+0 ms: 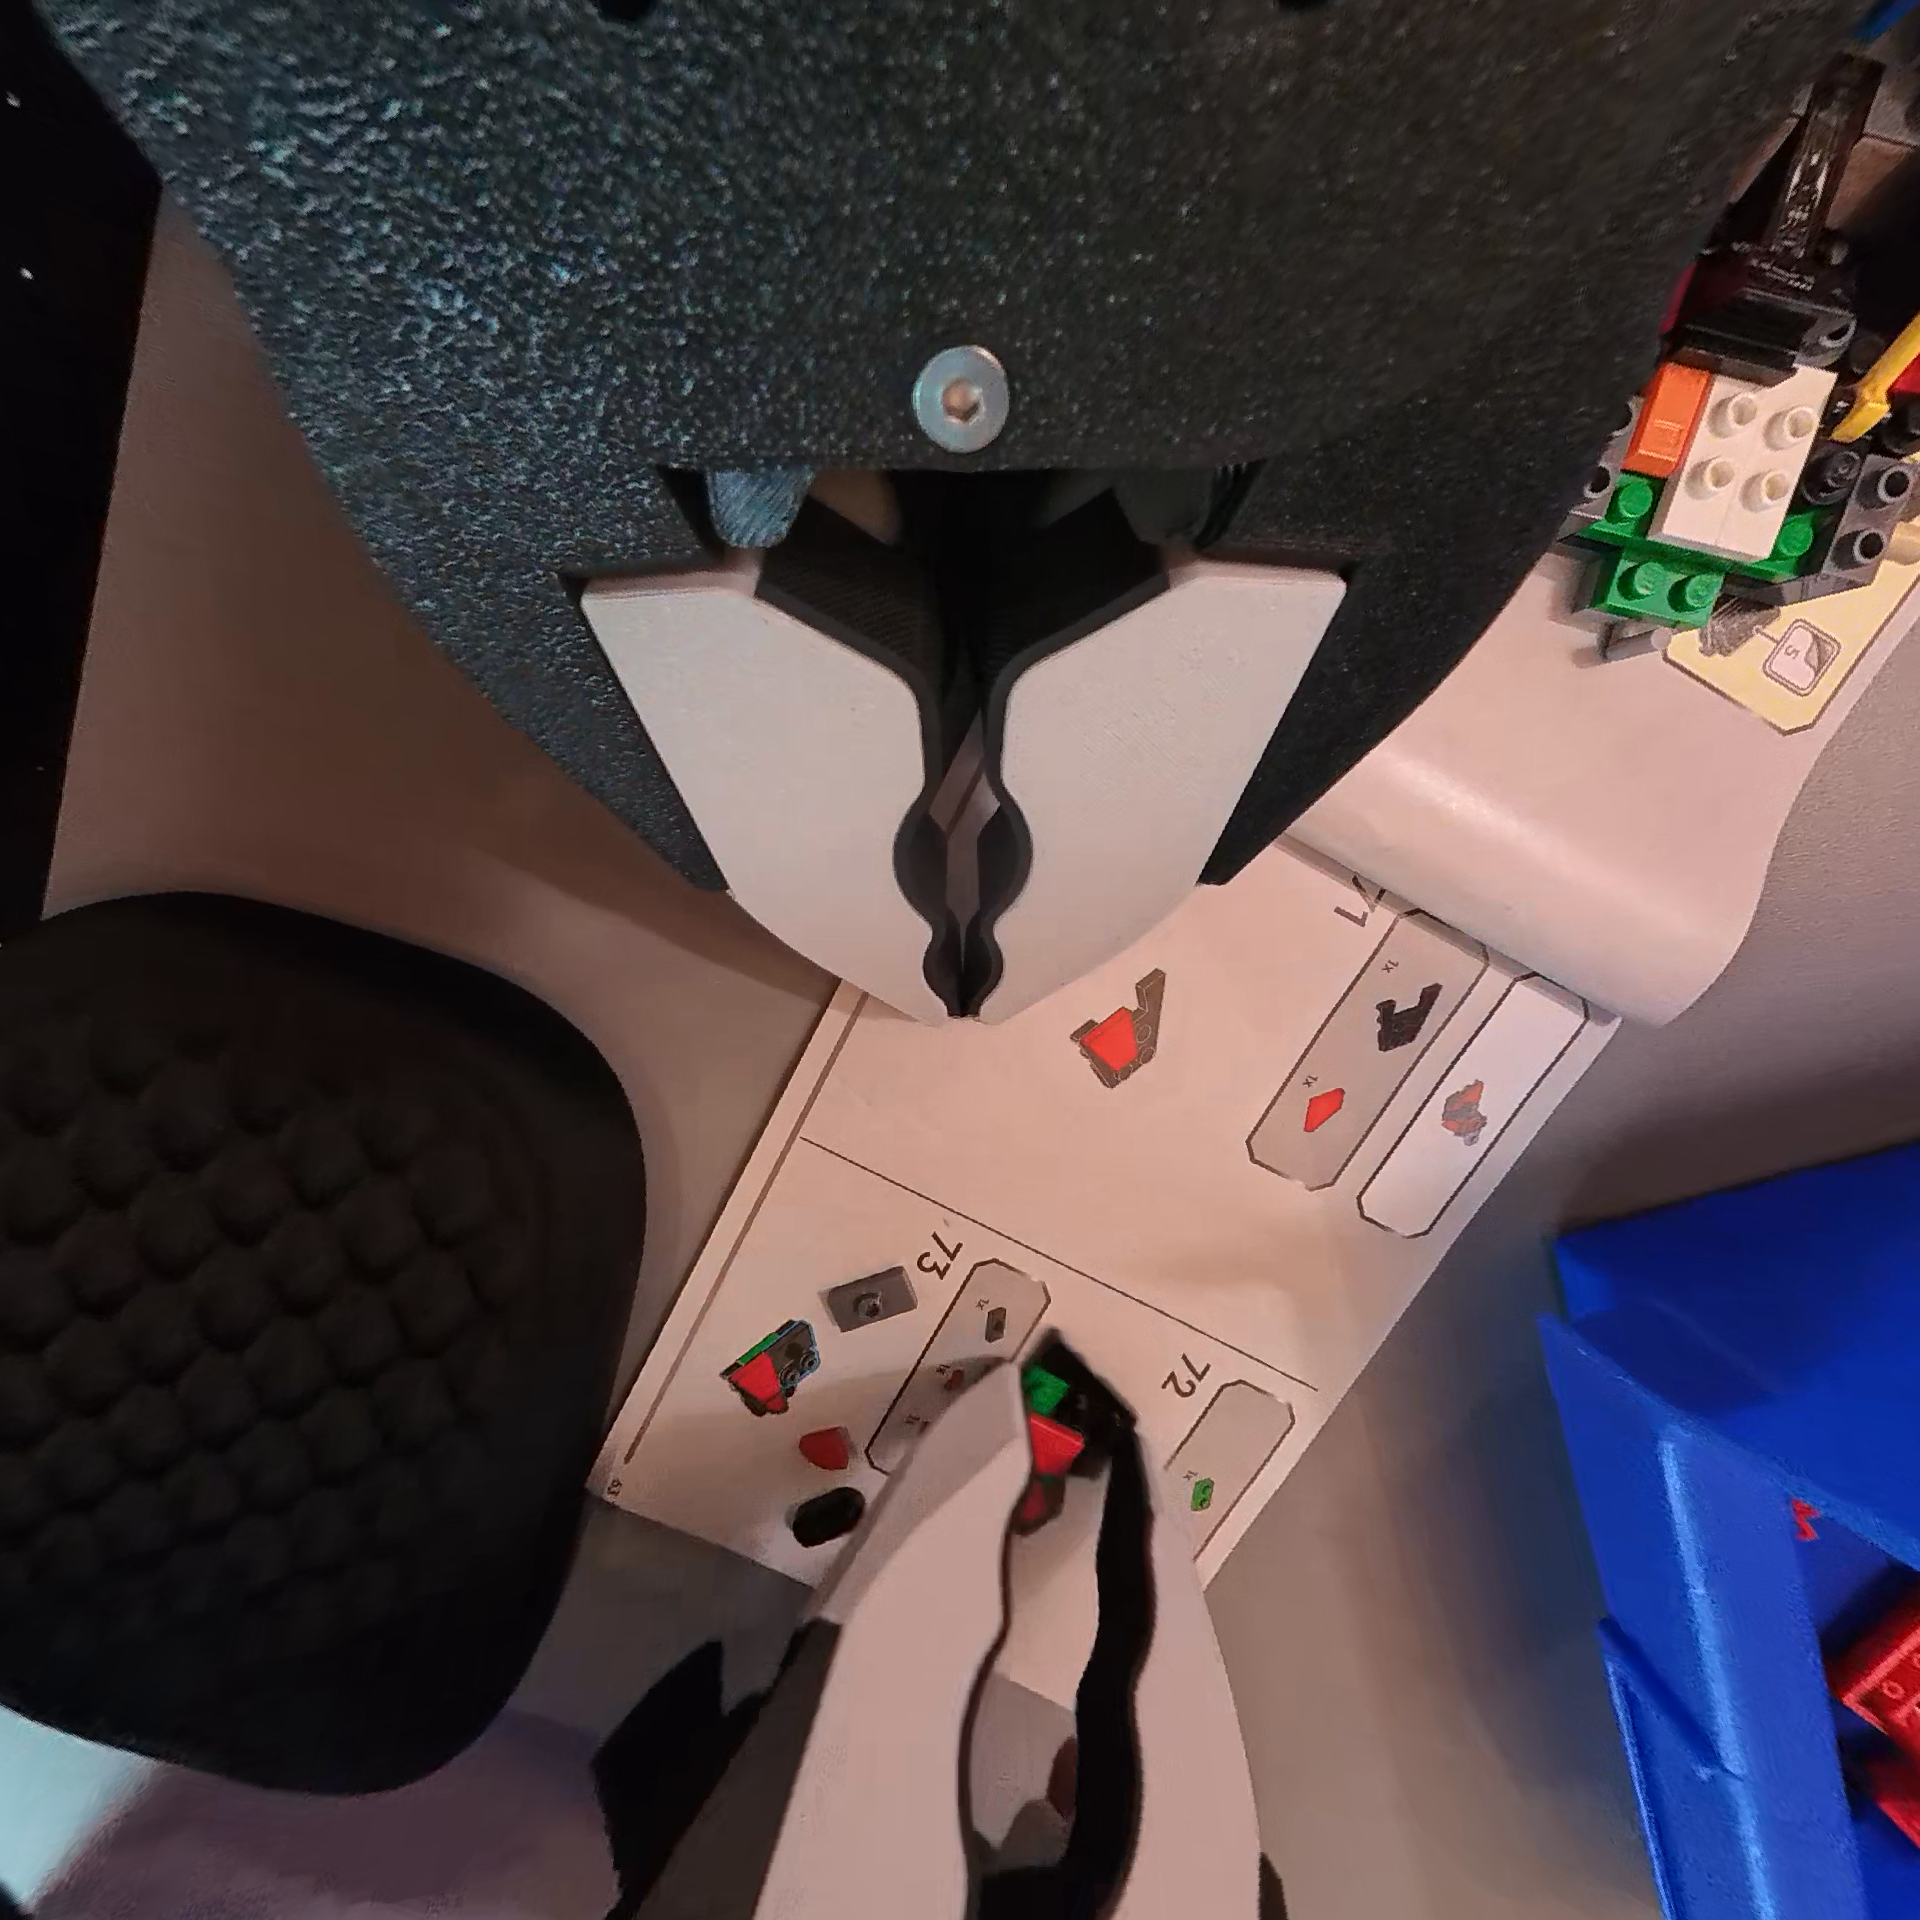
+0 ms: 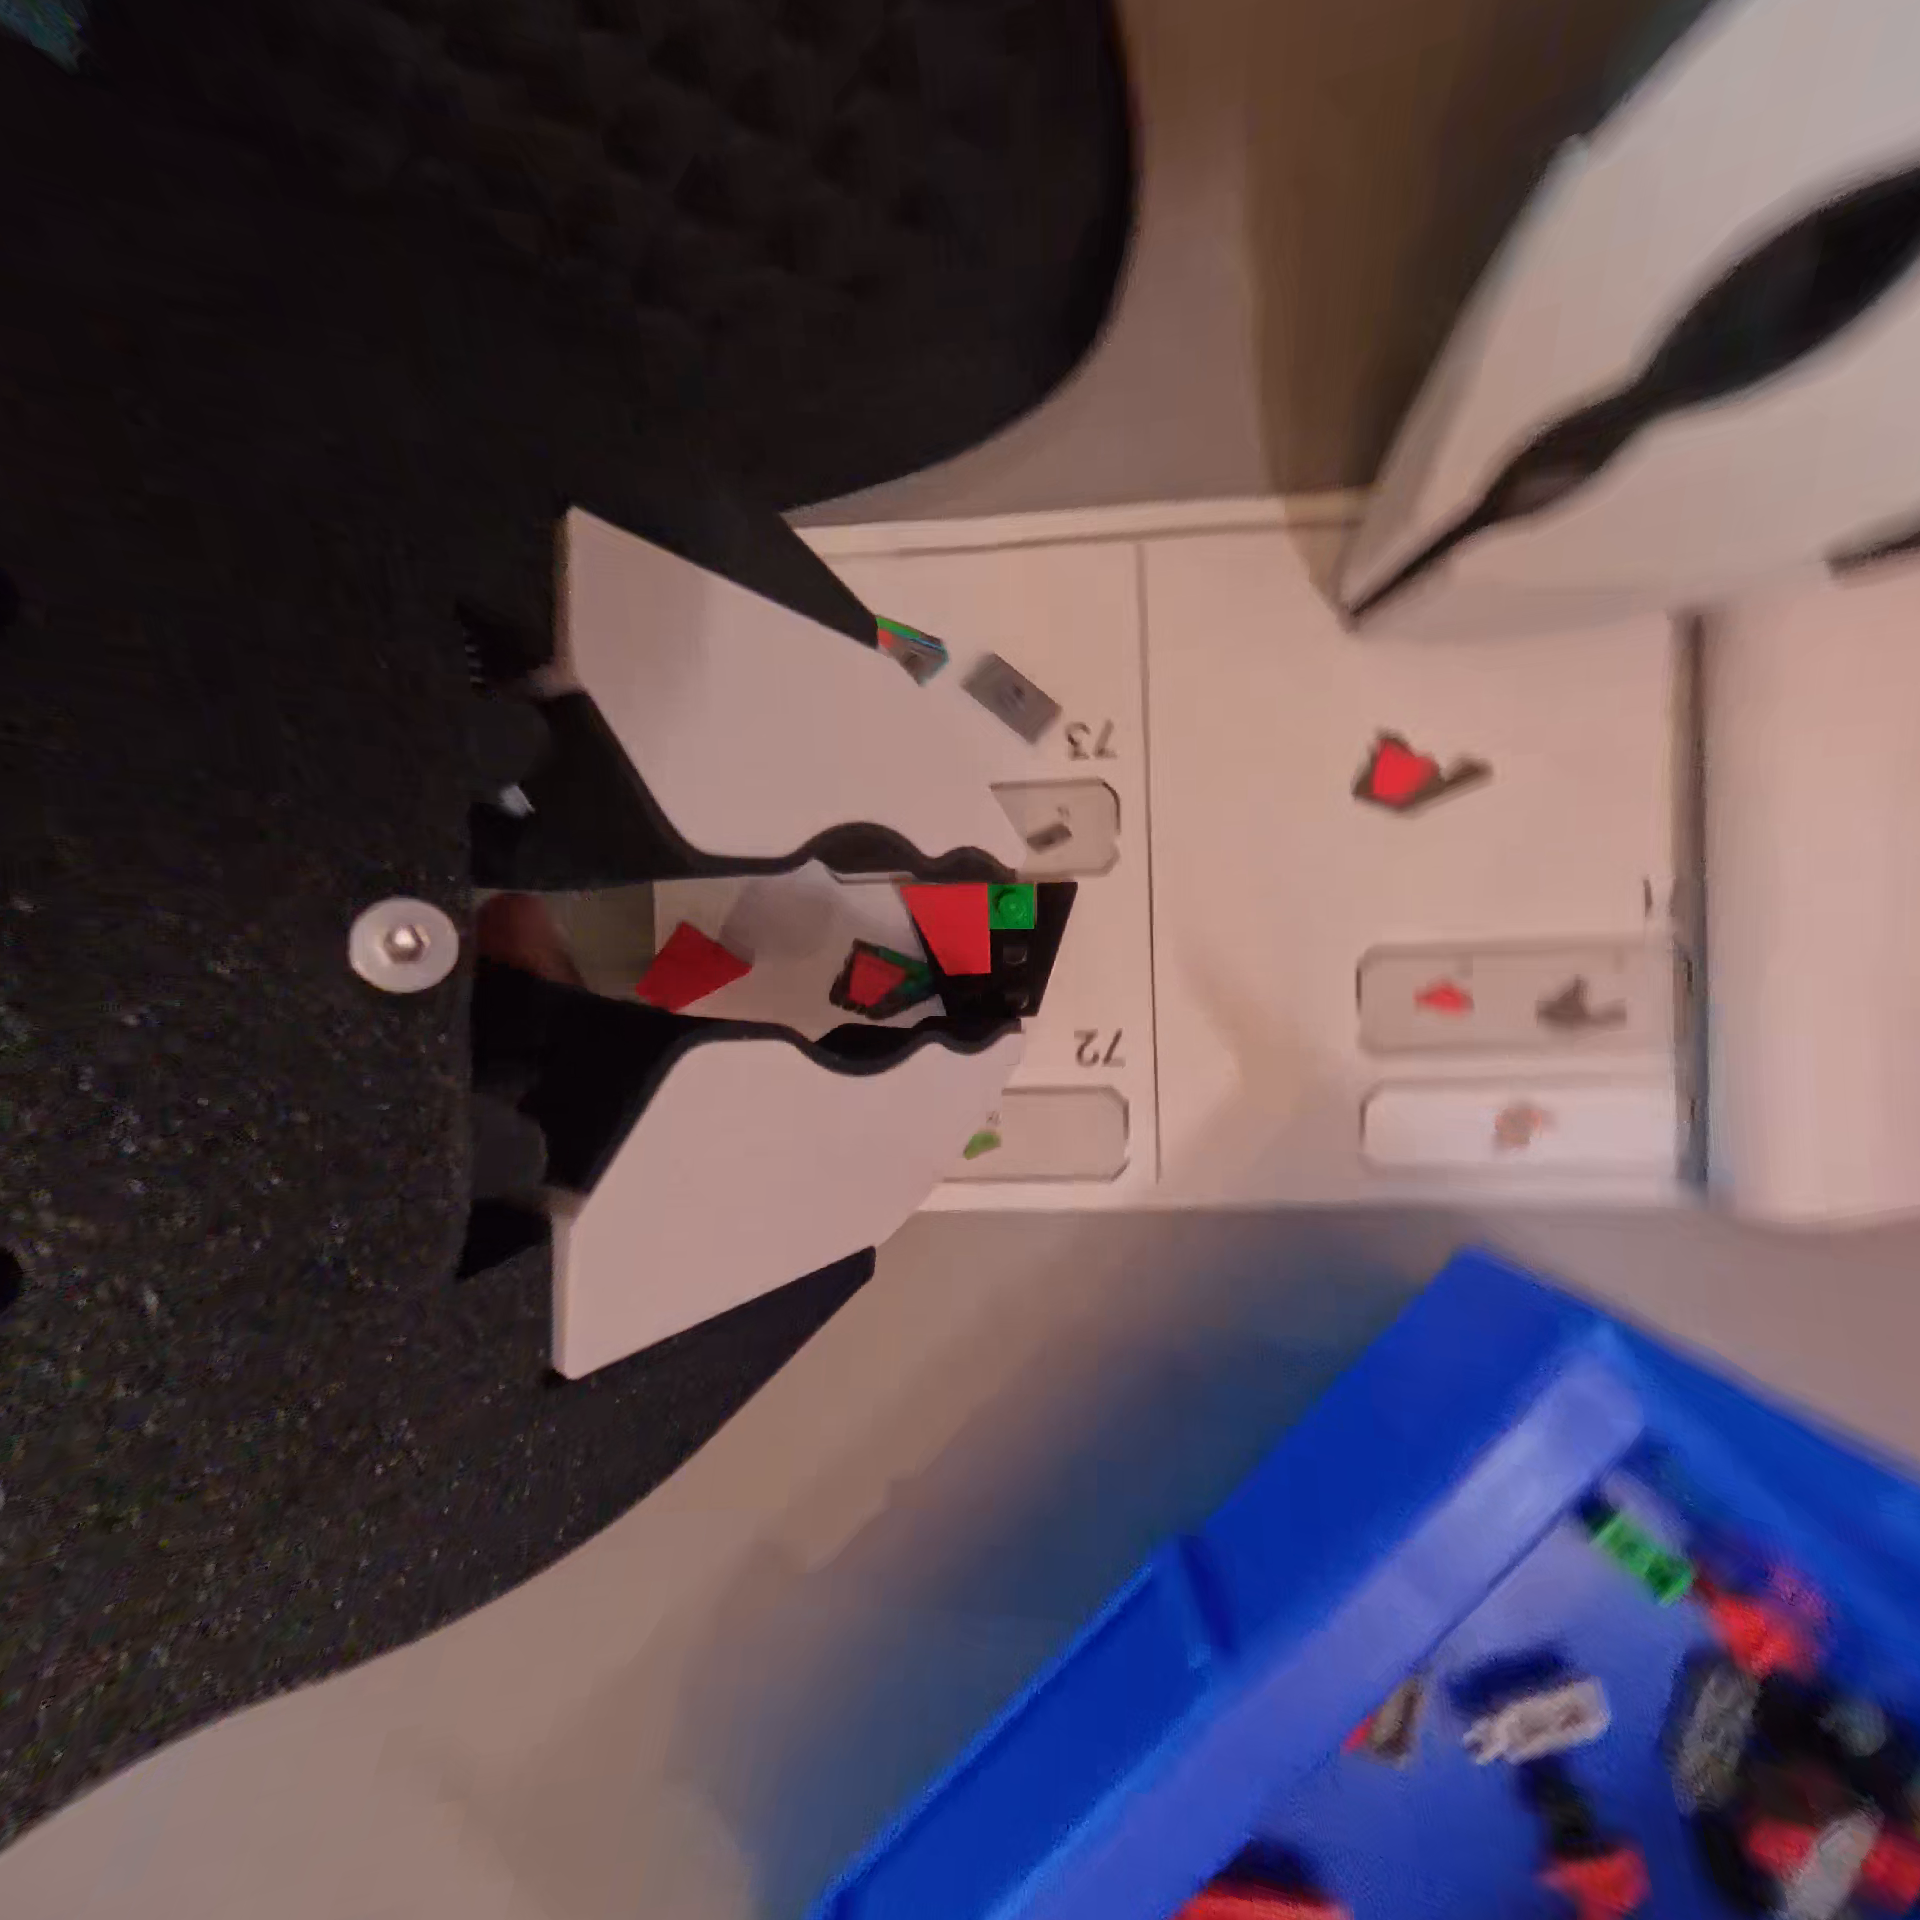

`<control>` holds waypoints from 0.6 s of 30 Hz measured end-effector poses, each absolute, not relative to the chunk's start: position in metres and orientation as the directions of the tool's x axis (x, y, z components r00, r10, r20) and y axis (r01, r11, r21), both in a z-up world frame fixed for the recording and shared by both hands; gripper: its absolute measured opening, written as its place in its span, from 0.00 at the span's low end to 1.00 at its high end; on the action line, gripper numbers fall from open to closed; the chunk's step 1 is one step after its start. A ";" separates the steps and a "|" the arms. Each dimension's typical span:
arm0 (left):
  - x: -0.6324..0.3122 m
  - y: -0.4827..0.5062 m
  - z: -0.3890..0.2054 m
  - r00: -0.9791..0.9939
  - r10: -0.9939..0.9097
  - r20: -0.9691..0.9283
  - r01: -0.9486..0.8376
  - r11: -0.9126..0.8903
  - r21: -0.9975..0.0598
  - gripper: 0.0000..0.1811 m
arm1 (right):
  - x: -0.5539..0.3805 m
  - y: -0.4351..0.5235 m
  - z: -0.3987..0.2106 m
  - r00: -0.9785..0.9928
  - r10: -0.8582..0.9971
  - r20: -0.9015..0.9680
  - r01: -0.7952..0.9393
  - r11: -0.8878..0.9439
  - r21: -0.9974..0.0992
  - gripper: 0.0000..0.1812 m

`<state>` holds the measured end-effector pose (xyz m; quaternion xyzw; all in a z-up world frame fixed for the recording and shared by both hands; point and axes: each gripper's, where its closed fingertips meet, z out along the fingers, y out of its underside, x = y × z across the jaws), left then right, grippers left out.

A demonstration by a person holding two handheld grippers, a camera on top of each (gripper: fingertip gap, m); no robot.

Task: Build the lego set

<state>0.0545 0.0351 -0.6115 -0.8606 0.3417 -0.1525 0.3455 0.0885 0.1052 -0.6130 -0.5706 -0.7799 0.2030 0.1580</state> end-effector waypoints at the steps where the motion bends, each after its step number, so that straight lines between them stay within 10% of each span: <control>1: 0.054 0.035 -0.611 0.719 -0.694 0.026 -0.483 -0.527 -0.699 0.00 | 0.091 0.100 -0.613 -0.384 0.923 0.010 0.804 0.340 -0.487 0.14; 10: 0.055 0.035 -0.612 0.716 -0.698 0.037 -0.474 -0.524 -0.708 0.00 | 0.095 0.109 -0.608 -0.423 0.899 0.110 0.787 0.425 -0.446 0.16; 18: 0.055 0.035 -0.612 0.712 -0.700 0.049 -0.467 -0.525 -0.712 0.00 | 0.101 0.067 -0.584 0.045 0.986 -0.162 0.735 -0.143 -0.663 0.06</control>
